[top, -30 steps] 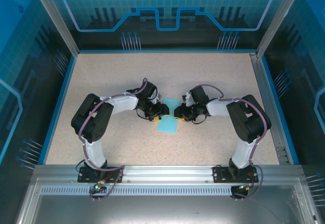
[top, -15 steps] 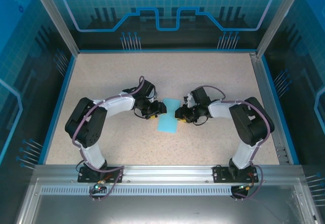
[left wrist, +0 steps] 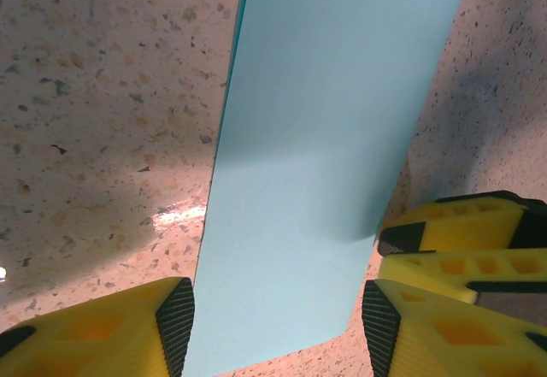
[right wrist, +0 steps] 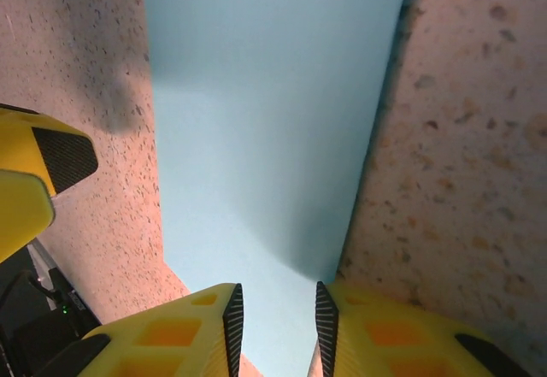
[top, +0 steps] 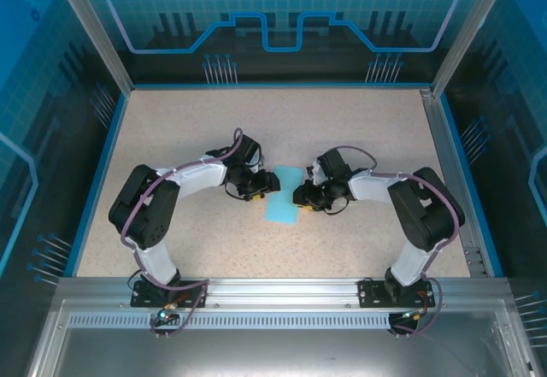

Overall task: Fold a paper plane with a square sheet of paper (pick it up from the middle)
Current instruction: Fold the triangle a second time at the center of the table.

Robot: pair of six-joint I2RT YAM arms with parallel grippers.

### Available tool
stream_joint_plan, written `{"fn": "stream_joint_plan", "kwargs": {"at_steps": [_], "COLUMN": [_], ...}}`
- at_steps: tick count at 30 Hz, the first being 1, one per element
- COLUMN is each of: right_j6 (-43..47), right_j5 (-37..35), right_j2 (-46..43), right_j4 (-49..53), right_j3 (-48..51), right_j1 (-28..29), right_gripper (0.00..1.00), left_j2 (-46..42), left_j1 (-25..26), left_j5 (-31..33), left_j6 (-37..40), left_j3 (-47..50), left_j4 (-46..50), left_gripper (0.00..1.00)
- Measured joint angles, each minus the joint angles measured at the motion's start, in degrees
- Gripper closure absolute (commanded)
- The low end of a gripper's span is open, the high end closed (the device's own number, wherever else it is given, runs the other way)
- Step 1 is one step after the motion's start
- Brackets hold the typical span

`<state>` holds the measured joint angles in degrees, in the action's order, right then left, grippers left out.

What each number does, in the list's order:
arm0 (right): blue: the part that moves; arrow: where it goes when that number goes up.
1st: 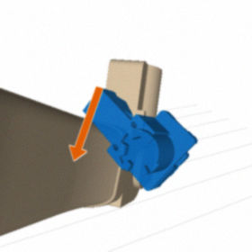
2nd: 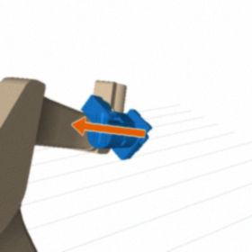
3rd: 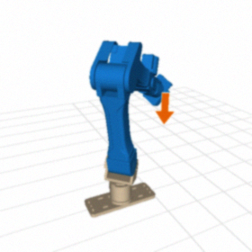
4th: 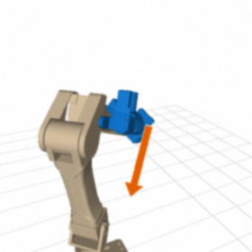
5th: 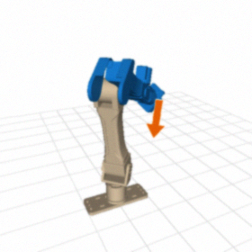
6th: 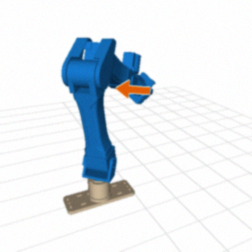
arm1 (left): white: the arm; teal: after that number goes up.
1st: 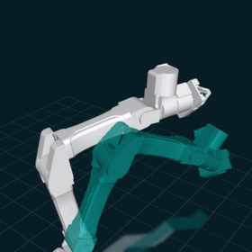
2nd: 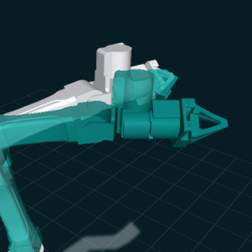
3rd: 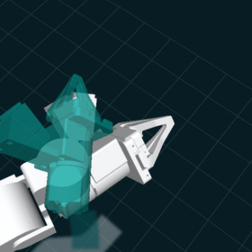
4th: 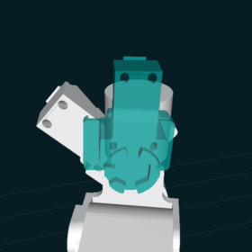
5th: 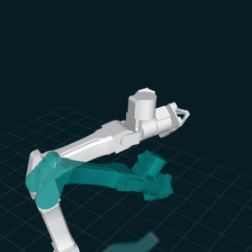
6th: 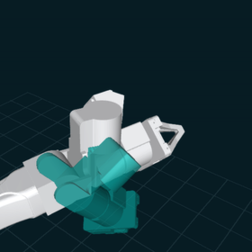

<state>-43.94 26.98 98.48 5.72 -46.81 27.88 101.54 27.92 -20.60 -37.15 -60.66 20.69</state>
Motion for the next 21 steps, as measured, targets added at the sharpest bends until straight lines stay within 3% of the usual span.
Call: {"fn": "stream_joint_plan", "kwargs": {"at_steps": [21], "right_j6": [0.02], "right_j5": [-1.64], "right_j2": [0.96], "right_j4": [2.62], "right_j3": [-0.48], "right_j1": [2.73], "right_gripper": [0.68], "left_j2": [0.09], "left_j1": [0.00], "left_j5": [-1.99], "left_j6": [-0.02], "left_j3": [1.68], "left_j4": [-0.35], "left_gripper": [0.41]}}
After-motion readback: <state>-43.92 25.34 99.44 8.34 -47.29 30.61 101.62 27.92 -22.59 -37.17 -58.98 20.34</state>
